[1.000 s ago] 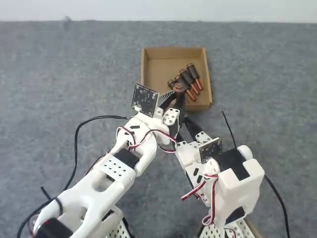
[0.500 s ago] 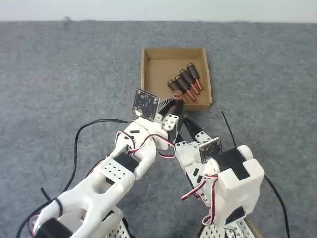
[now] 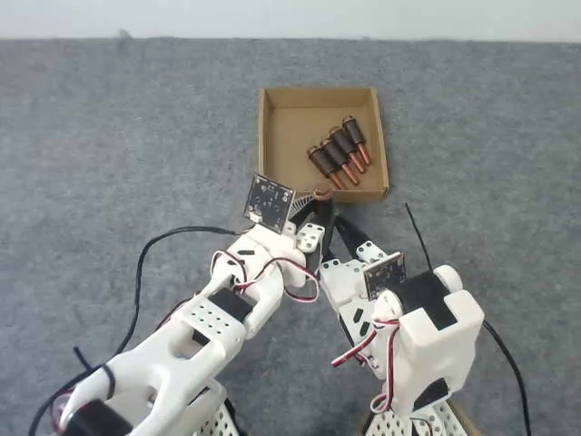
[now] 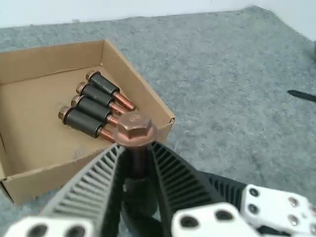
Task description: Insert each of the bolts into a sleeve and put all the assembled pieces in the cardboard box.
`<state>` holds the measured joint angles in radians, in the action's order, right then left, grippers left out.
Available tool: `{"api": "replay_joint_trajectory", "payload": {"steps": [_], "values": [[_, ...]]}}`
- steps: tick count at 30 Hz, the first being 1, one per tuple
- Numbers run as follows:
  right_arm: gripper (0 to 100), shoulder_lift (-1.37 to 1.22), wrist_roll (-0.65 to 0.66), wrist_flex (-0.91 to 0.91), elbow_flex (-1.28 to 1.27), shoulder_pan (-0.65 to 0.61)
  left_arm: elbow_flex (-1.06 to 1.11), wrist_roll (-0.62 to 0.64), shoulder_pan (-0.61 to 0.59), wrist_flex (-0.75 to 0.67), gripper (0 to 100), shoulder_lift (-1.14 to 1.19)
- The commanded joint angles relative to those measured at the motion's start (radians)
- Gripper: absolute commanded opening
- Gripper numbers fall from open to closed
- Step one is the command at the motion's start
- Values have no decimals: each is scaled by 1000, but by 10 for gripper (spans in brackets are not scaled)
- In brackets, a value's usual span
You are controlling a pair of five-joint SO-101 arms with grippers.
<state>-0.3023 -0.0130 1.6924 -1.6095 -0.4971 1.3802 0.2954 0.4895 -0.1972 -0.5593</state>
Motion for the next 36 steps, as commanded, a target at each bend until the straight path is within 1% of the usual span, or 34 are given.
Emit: {"api": "replay_joint_trajectory", "payload": {"steps": [1, 6, 11, 13, 19, 31, 36], "values": [[7, 64, 14, 44, -29, 39, 7, 0, -5, -21, 13, -2], [7, 64, 14, 44, -29, 39, 7, 2, -6, -18, 17, -3], [7, 64, 14, 42, -29, 42, 22, 5, -8, -17, 117, 0], [7, 64, 14, 42, -29, 42, 36, 5, -6, -17, 143, 0], [7, 64, 14, 41, -29, 42, 50, 3, -11, -17, 129, -5], [7, 59, 14, 41, -25, 44, 61, 0, -5, -21, 134, -12], [7, 56, 14, 38, -21, 44, 101, 0, -5, -17, 135, -140]]}}
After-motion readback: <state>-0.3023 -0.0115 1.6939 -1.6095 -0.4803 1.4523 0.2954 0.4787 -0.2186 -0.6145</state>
